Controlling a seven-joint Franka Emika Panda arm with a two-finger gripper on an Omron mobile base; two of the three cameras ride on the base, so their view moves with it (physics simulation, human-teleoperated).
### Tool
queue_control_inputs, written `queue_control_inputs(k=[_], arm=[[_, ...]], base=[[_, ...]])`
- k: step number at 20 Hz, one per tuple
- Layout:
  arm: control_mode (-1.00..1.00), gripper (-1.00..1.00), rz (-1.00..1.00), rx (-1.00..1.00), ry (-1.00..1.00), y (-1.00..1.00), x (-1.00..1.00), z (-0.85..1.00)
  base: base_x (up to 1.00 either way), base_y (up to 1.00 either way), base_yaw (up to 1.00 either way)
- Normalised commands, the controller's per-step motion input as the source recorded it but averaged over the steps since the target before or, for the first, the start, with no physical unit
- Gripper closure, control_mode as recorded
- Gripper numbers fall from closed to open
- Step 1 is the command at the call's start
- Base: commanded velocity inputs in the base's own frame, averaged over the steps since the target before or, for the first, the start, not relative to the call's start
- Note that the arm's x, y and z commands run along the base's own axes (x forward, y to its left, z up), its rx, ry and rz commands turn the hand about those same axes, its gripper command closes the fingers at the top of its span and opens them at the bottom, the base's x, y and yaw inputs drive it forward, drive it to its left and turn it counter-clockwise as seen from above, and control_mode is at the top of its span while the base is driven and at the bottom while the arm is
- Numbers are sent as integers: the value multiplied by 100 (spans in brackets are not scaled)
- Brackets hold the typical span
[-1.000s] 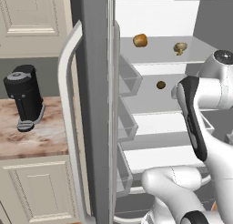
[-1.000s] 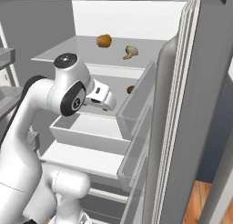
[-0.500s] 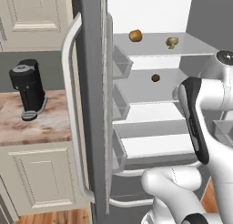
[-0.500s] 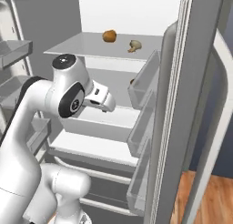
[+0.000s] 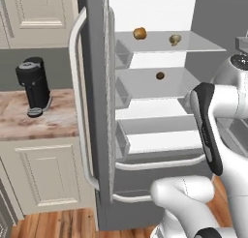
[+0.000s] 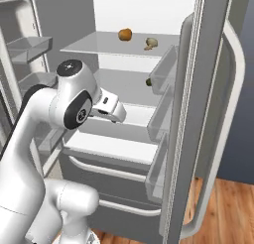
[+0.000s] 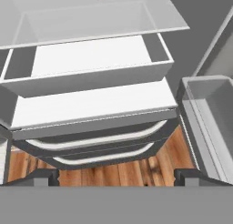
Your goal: Place the mushroom in the correct fridge rack based on whether it is a fruit or vegetable. Finally, close the fridge door.
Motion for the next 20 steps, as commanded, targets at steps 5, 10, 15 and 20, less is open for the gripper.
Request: queue_control_inputs(k=[5,10,15,20], arm=[[100,-100,0,0,0,0,0,0],[100,-100,0,0,0,0,0,0],[-100,-100,0,0,0,0,0,0],[-100,-100,0,0,0,0,0,0]], base=[[-54,-7,0],[-52,-3,0],[-24,0,0],[0,0,0]])
